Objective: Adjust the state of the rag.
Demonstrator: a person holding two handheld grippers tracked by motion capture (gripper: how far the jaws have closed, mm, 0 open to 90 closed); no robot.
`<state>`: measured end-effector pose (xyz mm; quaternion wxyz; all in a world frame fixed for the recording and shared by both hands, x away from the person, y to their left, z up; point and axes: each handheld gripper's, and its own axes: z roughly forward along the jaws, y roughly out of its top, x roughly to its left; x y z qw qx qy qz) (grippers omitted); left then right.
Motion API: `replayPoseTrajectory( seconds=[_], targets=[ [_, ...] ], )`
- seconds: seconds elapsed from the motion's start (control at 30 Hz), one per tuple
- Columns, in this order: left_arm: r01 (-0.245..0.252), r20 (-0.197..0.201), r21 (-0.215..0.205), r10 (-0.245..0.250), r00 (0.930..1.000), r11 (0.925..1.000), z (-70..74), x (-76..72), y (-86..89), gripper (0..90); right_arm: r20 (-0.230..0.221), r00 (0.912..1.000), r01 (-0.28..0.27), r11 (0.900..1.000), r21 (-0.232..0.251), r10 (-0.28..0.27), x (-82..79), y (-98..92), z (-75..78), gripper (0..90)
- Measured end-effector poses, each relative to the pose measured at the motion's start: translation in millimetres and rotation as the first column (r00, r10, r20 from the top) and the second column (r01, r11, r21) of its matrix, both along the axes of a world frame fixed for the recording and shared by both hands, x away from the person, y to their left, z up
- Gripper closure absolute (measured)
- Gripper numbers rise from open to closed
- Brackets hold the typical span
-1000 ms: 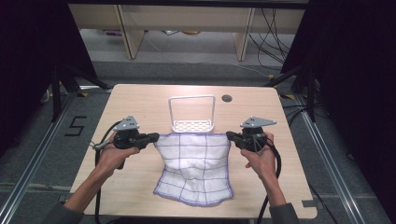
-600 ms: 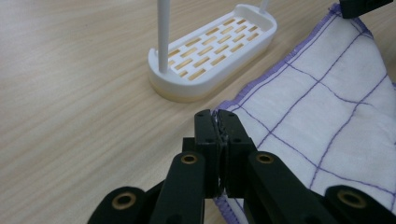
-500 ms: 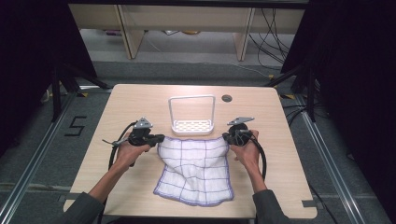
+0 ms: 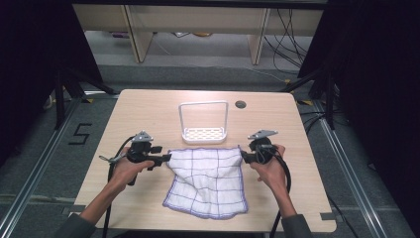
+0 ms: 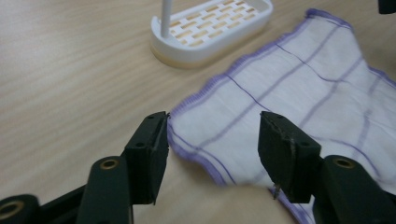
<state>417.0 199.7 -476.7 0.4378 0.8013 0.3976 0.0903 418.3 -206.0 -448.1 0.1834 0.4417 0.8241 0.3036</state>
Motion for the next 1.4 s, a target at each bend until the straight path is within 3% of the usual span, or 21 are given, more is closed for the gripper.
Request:
replayPoseTrajectory(
  seconds=[0.03,0.07,0.1,0.13,0.17,0.2,0.37,0.47,0.57,0.77,0.83,0.9,0.97,1.0,1.03,1.13,1.23,1.27,1.3,1.33,1.4],
  targets=[
    [0.015,-0.007,-0.009,-0.015,0.9999,0.9998,1.0,-8.4,2.0,41.9,-0.013,0.9999,-0.01,0.999,0.035,0.01,-23.2,-5.1,3.4,49.2],
    [0.04,-0.017,-0.017,-0.04,0.999,0.9991,1.5,-24.4,4.2,42.2,0.0,0.9992,-0.039,0.999,0.031,0.039,-33.4,-8.5,3.2,49.1],
    [0.04,-0.017,-0.017,-0.04,0.999,0.9991,1.5,-24.4,4.2,42.2,0.0,0.9992,-0.039,0.999,0.031,0.039,-33.4,-8.5,3.2,49.1],
    [0.058,-0.024,-0.013,-0.059,0.998,0.9982,0.9,-36.1,4.6,42.2,-0.005,0.9989,-0.046,0.998,0.037,0.046,-42.4,-10.2,2.7,49.0],
    [0.076,-0.022,-0.019,-0.076,0.9969,0.997,-1.7,-52.0,4.2,43.4,-0.029,0.998,-0.053,0.995,0.079,0.055,-67.2,-14.0,0.2,48.6],
    [0.09,-0.015,-0.023,-0.09,0.9958,0.9957,-4.5,-61.7,3.7,44.4,-0.02,0.9978,-0.061,0.995,0.083,0.062,-74.3,-15.4,-2.8,48.6],
    [0.132,-0.034,-0.021,-0.133,0.9906,0.991,-12.8,-85.6,1.5,48.3,-0.024,0.9978,-0.059,0.99,0.129,0.062,-113.8,-19.9,-15.8,49.4],
    [0.143,-0.037,-0.019,-0.143,0.989,0.9896,-15.0,-92.5,-0.5,49.4,-0.057,0.9958,-0.065,0.991,0.113,0.071,-126.8,-14.4,-23.3,50.5],
    [0.144,-0.033,-0.003,-0.144,0.989,0.9895,-16.2,-96.3,-1.2,50.9,-0.073,0.9918,-0.097,0.99,0.103,0.105,-129.8,-9.4,-30.4,52.1],
    [0.166,-0.048,0.016,-0.165,0.985,0.9859,-25.2,-100.8,-7.0,53.8,-0.09,0.9891,-0.108,0.989,0.099,0.117,-133.7,-4.0,-34.4,53.4],
    [0.173,-0.05,0.018,-0.172,0.9838,0.9847,-28.8,-101.4,-11.7,54.5,-0.118,0.9872,-0.097,0.991,0.097,0.108,-136.7,-2.2,-35.3,53.4],
    [0.195,-0.057,0.041,-0.193,0.9796,0.9799,-31.4,-101.9,-16.7,55.8,-0.108,0.9864,-0.116,0.99,0.078,0.124,-136.8,-1.7,-40.2,55.2],
    [0.213,-0.053,0.049,-0.21,0.9762,0.9758,-32.8,-103.6,-21.7,57.7,-0.129,0.9821,-0.129,0.989,0.074,0.137,-137.4,-0.4,-41.4,64.5],
    [0.226,-0.046,0.077,-0.223,0.9738,0.9711,-33.3,-103.4,-22.8,58.9,-0.125,0.9828,-0.126,0.988,0.086,0.136,-137.8,1.0,-43.6,68.1],
    [0.222,-0.049,0.083,-0.219,0.9746,0.9715,-34.6,-104.1,-24.8,61.5,-0.11,0.9812,-0.152,0.986,0.068,0.159,-136.4,-0.4,-44.5,74.2],
    [0.244,-0.027,0.145,-0.242,0.9698,0.959,-36.0,-102.9,-25.5,75.0,-0.115,0.9762,-0.178,0.982,0.061,0.184,-137.0,-2.8,-41.8,85.1],
    [0.253,-0.018,0.145,-0.253,0.9674,0.9566,-36.1,-103.1,-25.7,88.5,-0.083,0.9779,-0.187,0.98,0.063,0.192,-138.4,-2.9,-37.7,87.1],
    [0.267,-0.011,0.179,-0.27,0.9629,0.9469,-35.4,-102.9,-24.3,89.2,-0.096,0.9757,-0.193,0.98,0.054,0.197,-139.3,-3.8,-34.4,87.2],
    [0.269,-0.014,0.175,-0.271,0.9626,0.9472,-35.5,-105.2,-24.9,89.4,-0.074,0.9758,-0.202,0.978,0.059,0.206,-139.2,-4.7,-32.9,87.3],
    [0.291,-0.011,0.184,-0.294,0.9558,0.939,-34.3,-107.7,-24.4,89.5,-0.077,0.9773,-0.192,0.979,0.073,0.197,-140.6,-4.8,-30.6,87.3],
    [0.294,-0.016,0.179,-0.296,0.955,0.9389,-33.5,-112.8,-23.7,89.6,-0.071,0.9775,-0.194,0.978,0.072,0.199,-141.8,-6.4,-27.2,87.3]
  ],
)
